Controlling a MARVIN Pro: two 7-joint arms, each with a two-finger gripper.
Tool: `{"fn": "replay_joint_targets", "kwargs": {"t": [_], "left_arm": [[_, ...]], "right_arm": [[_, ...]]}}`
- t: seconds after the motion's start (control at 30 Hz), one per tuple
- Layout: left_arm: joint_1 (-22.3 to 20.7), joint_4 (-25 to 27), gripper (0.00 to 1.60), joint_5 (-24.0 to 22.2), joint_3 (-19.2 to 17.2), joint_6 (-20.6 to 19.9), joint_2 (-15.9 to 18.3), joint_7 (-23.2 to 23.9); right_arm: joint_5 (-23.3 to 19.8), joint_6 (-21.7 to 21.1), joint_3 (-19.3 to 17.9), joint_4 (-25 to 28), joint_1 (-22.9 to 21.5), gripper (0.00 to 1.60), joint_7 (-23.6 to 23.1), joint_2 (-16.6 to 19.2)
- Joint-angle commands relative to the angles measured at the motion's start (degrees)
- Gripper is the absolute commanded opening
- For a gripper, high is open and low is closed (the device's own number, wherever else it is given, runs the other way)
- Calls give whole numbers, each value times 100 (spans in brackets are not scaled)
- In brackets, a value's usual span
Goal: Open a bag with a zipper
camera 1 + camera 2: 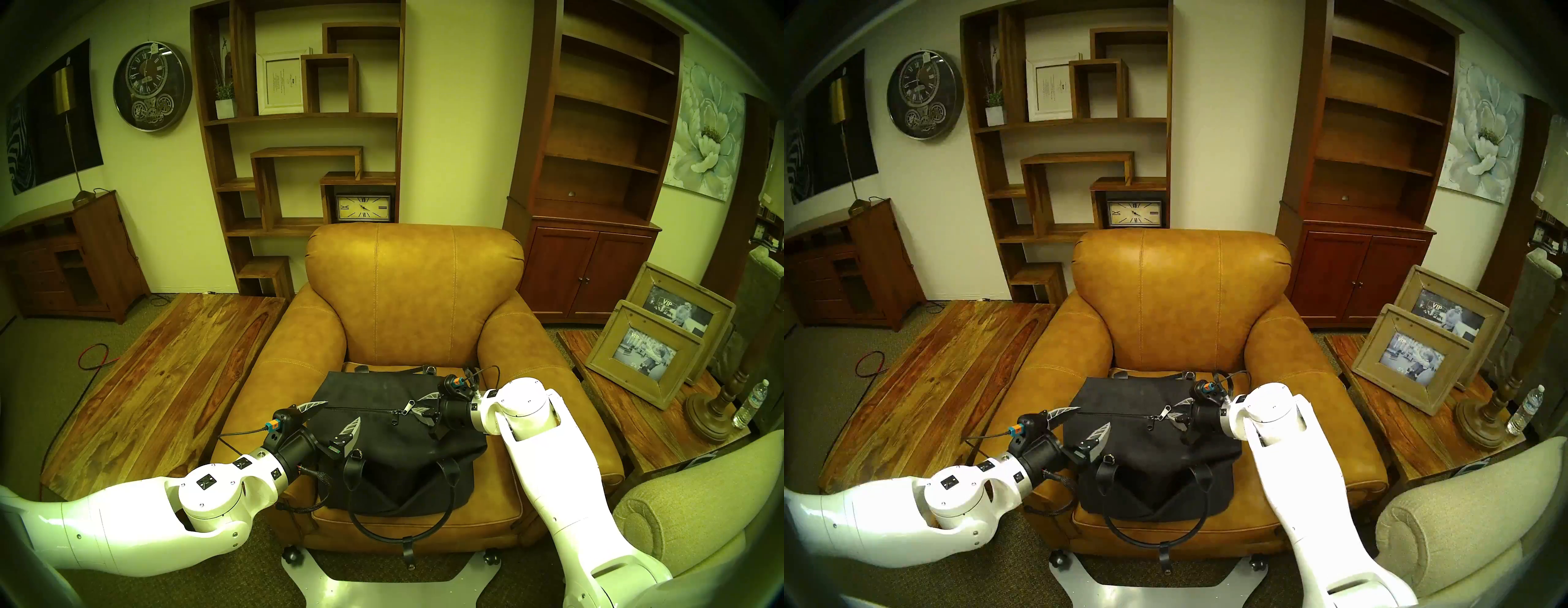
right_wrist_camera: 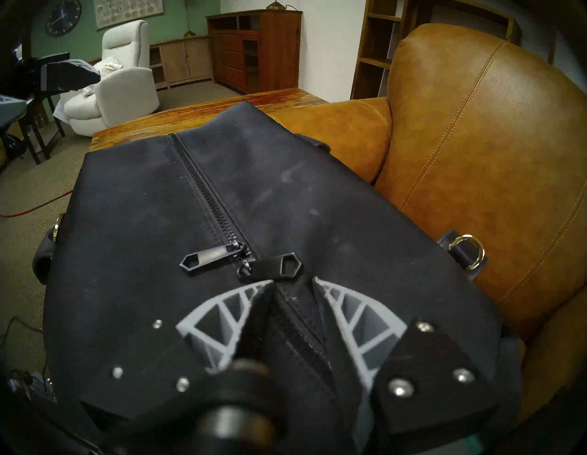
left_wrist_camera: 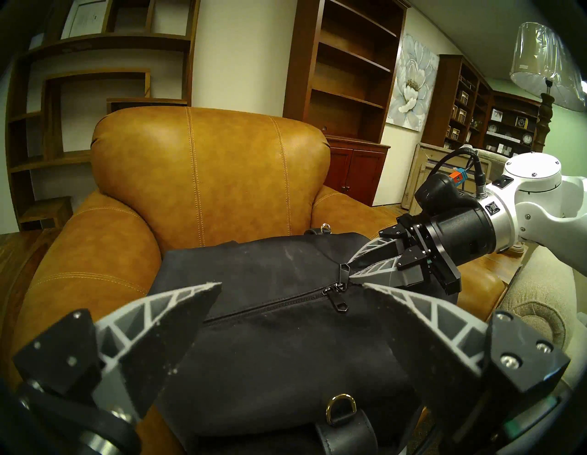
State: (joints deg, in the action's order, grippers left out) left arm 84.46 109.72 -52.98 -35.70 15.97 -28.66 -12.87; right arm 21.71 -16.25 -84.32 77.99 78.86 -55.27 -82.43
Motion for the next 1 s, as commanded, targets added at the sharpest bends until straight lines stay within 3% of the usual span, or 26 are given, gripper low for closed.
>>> {"fn": "replay_joint_targets", "kwargs": {"t": [0.0, 0.07, 0.57, 0.8, 0.97], "left_arm": [[-23, 65, 160, -15, -40, 35, 4, -12], [-24, 64, 160, -14, -40, 34, 3, -12], [-26, 65, 160, -15, -37, 35, 4, -13], [-27, 65, 160, -16, -36, 36, 5, -13], [-27, 65, 160, -16, -35, 36, 5, -14]], "right_arm": [[-86, 133, -20, 199, 63, 151, 22, -83], [-109, 106, -35, 251, 56, 156, -12, -90], [-198, 58, -91, 290, 72, 147, -171, -177], [-151, 59, -55, 253, 29, 155, -176, -220], [-138, 44, -35, 206, -7, 146, -186, -225]]}}
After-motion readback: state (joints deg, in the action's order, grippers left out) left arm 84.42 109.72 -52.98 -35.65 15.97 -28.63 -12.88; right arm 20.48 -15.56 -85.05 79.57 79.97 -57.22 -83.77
